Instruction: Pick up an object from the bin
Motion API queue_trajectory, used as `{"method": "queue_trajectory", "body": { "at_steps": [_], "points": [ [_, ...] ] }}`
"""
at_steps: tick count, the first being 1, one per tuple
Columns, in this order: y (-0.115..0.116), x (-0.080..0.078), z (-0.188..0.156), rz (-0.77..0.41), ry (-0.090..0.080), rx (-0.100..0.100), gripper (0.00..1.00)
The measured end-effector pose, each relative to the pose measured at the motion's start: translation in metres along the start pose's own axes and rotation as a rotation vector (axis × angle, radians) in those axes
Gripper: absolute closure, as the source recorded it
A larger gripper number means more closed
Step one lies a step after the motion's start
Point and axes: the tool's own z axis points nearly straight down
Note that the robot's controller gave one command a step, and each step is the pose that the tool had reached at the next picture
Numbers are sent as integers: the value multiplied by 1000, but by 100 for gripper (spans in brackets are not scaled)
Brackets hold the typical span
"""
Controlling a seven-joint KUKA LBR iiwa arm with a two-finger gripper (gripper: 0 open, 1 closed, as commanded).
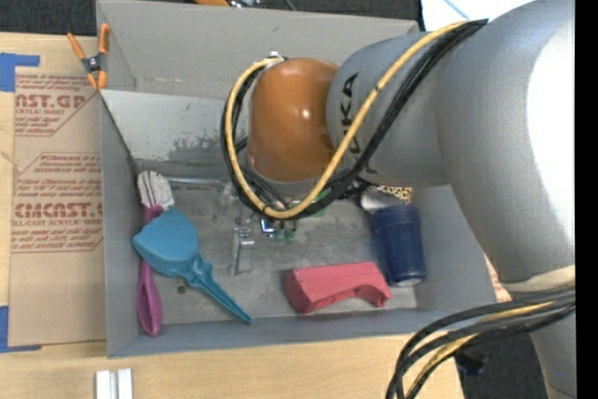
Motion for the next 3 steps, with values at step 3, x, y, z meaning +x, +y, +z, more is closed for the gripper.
{"method": "queue_trajectory", "body": {
  "at_steps": [3],
  "points": [
    [36, 66, 18, 15, -8, -1, 0]
  ]
}}
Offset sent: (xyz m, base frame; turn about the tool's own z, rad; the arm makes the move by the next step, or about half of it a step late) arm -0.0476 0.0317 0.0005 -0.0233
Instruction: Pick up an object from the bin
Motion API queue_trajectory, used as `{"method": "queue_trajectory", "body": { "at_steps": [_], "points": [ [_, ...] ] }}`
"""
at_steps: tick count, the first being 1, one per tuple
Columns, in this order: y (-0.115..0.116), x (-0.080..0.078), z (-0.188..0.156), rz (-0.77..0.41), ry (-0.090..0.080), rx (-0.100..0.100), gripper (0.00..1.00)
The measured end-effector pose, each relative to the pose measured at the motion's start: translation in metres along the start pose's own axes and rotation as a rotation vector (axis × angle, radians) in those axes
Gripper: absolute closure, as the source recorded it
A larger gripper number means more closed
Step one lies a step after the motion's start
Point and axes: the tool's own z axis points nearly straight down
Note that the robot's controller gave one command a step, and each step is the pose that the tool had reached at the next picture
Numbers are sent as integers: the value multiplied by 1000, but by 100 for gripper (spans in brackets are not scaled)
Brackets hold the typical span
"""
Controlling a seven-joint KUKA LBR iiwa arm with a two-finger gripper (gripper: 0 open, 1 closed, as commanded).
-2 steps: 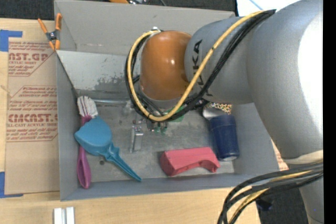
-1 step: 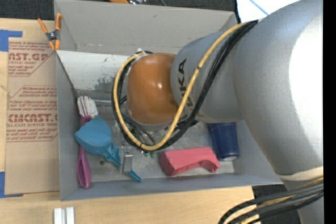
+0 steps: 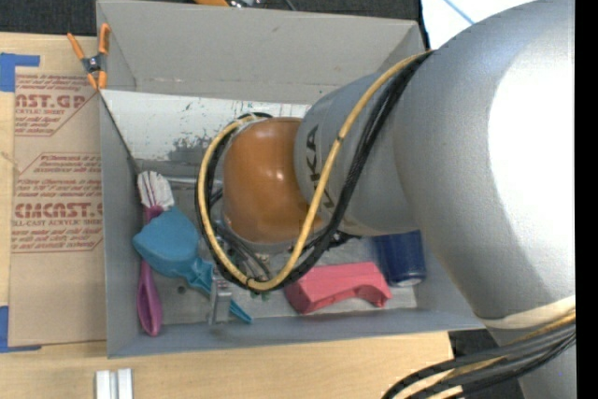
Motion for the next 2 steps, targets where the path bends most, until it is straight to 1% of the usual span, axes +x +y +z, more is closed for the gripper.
{"method": "queue_trajectory", "body": {
  "at_steps": [1, 2],
  "points": [
    [-9, -6, 6, 7, 2, -2, 0],
    [1, -4, 39, 101, -8, -4, 0]
  ]
}}
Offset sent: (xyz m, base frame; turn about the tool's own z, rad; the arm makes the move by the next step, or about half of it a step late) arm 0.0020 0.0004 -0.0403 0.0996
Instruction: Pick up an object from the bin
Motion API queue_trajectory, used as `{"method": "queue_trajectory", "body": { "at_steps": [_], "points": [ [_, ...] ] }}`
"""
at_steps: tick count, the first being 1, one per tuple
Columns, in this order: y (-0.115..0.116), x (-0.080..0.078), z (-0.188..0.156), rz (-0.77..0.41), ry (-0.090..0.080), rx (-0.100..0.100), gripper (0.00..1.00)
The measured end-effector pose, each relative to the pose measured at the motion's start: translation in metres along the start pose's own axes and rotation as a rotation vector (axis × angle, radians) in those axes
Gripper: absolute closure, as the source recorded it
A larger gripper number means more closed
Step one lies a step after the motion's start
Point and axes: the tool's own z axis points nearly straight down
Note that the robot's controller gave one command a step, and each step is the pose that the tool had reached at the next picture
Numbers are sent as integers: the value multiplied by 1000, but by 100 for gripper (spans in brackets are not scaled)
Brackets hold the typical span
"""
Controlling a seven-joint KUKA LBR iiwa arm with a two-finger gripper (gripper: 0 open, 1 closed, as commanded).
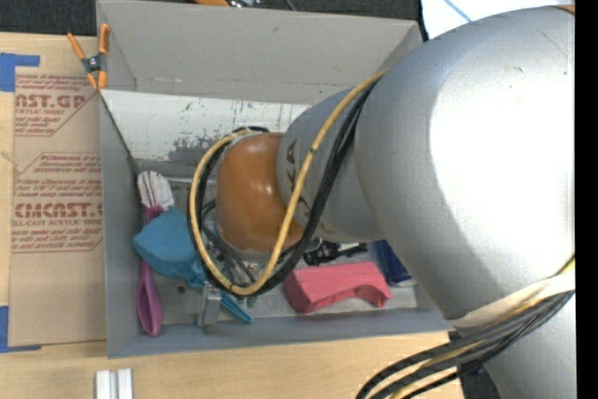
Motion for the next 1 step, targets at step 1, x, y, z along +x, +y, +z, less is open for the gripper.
{"method": "queue_trajectory", "body": {
  "at_steps": [1],
  "points": [
    [-5, -5, 0, 90, 5, -2, 100]
  ]
}}
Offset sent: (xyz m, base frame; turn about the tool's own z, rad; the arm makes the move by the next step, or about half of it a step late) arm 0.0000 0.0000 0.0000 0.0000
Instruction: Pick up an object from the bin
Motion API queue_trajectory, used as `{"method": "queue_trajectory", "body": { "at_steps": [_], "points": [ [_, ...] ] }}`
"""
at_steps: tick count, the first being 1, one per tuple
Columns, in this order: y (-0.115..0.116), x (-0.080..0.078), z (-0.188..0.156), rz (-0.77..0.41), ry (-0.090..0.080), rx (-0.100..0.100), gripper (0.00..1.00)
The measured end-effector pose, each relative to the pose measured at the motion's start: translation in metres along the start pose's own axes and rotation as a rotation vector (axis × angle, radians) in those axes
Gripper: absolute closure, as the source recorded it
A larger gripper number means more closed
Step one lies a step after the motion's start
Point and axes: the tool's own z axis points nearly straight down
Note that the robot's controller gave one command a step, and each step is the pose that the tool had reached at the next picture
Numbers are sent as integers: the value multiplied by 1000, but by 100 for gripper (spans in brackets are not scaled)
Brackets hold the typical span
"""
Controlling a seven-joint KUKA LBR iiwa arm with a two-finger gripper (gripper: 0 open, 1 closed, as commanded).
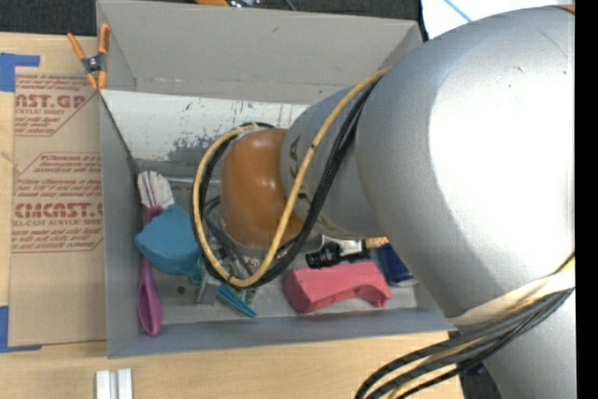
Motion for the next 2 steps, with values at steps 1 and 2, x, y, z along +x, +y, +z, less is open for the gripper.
{"method": "queue_trajectory", "body": {
  "at_steps": [1, 2],
  "points": [
    [0, 0, 0, 1, 0, 0, 100],
    [0, 0, 0, 1, 0, 0, 100]
  ]
}}
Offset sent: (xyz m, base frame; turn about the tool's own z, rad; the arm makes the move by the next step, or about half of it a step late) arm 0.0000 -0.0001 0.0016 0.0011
